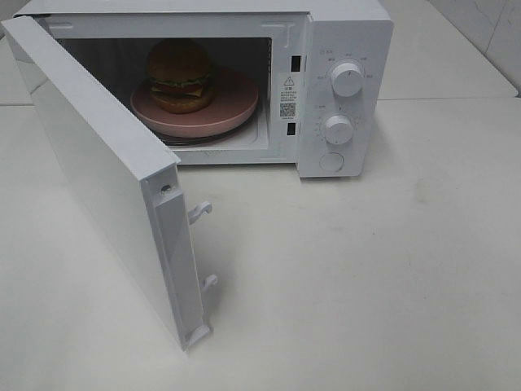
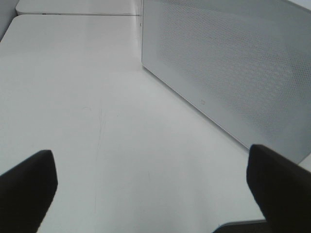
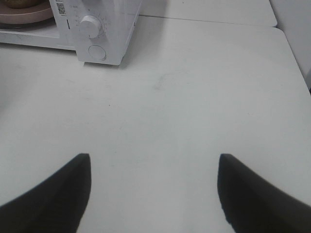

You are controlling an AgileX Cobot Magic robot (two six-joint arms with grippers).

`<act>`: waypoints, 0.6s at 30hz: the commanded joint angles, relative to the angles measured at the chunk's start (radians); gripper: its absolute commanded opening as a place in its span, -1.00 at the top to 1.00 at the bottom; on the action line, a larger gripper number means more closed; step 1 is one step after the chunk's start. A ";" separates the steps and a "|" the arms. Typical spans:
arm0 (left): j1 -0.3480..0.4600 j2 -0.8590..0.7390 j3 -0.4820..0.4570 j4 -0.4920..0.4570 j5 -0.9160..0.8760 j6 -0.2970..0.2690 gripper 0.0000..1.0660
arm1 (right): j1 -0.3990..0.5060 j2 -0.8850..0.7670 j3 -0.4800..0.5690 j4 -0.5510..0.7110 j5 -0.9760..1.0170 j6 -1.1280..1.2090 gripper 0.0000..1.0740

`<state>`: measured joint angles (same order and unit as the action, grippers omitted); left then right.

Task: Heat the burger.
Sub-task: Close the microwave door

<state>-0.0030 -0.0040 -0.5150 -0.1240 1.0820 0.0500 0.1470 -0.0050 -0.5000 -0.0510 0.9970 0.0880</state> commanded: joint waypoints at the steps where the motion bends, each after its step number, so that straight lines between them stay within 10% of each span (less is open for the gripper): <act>1: 0.000 -0.015 -0.001 -0.007 -0.010 -0.004 -0.83 | -0.005 -0.027 0.003 -0.001 -0.003 0.004 -0.35; 18: 0.000 -0.015 -0.001 -0.007 -0.010 -0.004 -0.83 | -0.005 -0.027 0.003 -0.001 -0.003 0.003 -0.33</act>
<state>-0.0030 -0.0040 -0.5150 -0.1240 1.0820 0.0500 0.1470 -0.0050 -0.5000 -0.0510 0.9970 0.0880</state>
